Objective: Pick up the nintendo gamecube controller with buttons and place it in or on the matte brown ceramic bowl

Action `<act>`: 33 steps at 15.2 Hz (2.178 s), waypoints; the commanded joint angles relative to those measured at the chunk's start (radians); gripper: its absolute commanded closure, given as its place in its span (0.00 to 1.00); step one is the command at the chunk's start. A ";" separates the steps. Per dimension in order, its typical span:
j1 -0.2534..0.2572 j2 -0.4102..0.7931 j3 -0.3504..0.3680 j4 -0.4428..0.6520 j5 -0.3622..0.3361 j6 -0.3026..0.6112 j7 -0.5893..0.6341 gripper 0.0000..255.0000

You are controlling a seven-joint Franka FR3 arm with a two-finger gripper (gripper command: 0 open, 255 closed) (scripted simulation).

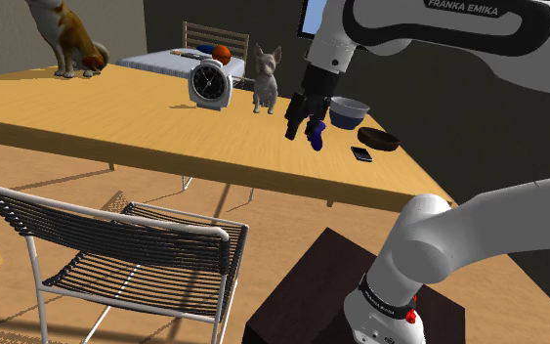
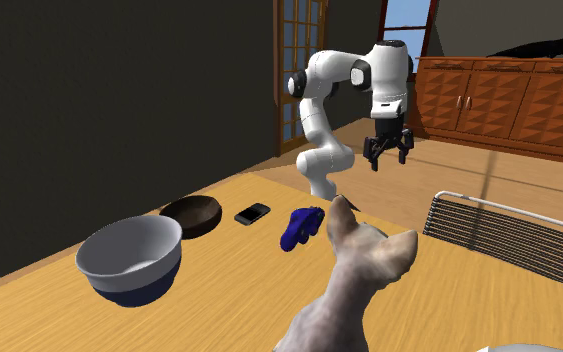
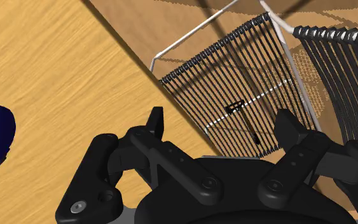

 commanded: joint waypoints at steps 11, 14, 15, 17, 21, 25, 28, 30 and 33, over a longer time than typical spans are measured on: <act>-0.138 0.222 -0.084 0.113 -0.096 0.105 0.077 0.00; -0.176 0.286 -0.111 0.155 -0.120 0.127 0.102 0.00; -0.188 0.307 -0.120 0.170 -0.127 0.134 0.111 0.00; -0.211 0.348 -0.139 0.200 -0.141 0.146 0.127 0.00; -0.257 0.428 -0.179 0.263 -0.166 0.165 0.161 0.00; -0.300 0.505 -0.220 0.329 -0.185 0.179 0.193 0.00; -0.322 0.542 -0.241 0.364 -0.193 0.183 0.209 0.00; -0.322 0.545 -0.242 0.339 -0.193 0.210 0.209 0.00; -0.323 0.551 -0.245 0.305 -0.193 0.250 0.208 0.00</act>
